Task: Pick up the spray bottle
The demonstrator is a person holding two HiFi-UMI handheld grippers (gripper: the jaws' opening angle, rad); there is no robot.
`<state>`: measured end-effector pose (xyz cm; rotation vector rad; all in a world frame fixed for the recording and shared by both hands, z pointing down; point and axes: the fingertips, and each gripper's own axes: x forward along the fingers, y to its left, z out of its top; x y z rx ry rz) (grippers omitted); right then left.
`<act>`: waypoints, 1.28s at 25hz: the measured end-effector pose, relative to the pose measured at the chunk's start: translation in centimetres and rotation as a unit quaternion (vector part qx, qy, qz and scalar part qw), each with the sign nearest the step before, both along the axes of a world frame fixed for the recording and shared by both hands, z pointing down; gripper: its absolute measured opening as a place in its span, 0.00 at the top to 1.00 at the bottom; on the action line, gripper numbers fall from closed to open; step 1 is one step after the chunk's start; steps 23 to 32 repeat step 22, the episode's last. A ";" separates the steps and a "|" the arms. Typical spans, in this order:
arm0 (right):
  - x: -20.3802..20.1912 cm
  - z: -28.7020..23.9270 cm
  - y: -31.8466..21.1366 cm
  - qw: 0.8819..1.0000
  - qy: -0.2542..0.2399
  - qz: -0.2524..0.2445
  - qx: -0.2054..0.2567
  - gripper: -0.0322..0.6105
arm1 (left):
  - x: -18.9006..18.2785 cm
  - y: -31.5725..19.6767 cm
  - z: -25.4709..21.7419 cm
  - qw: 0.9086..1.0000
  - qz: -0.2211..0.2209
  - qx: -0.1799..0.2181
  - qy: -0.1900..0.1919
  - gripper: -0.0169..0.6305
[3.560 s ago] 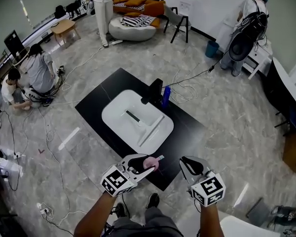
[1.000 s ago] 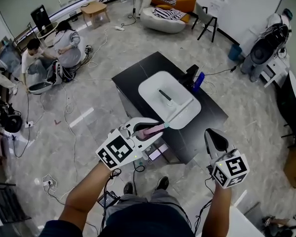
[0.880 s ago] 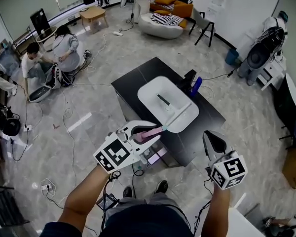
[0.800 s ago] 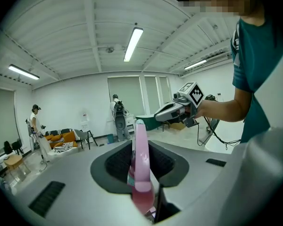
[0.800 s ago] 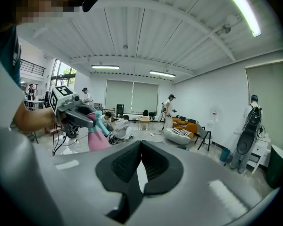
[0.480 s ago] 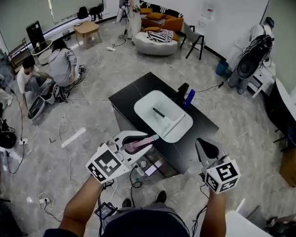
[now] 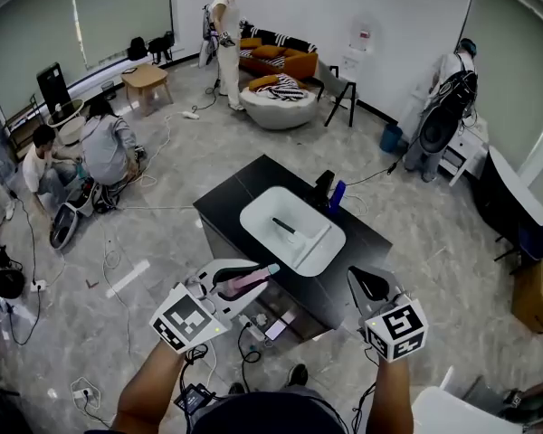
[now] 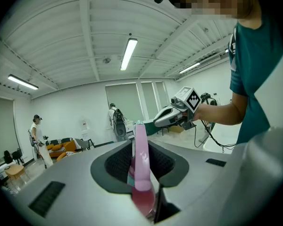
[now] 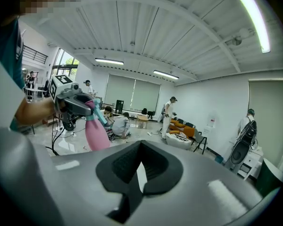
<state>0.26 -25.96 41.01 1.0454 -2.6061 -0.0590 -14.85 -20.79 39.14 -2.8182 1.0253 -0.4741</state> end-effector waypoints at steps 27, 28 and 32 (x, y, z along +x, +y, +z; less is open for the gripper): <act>-0.8 0.2 2.3 1.000 0.003 0.020 -0.003 0.94 | -1.2 1.7 0.7 1.000 0.014 -0.003 -0.004 0.84; -0.8 0.2 2.3 1.000 0.003 0.020 -0.003 0.94 | -1.2 1.7 0.7 1.000 0.014 -0.003 -0.004 0.84; -0.8 0.2 2.3 1.000 0.003 0.020 -0.003 0.94 | -1.2 1.7 0.7 1.000 0.014 -0.003 -0.004 0.84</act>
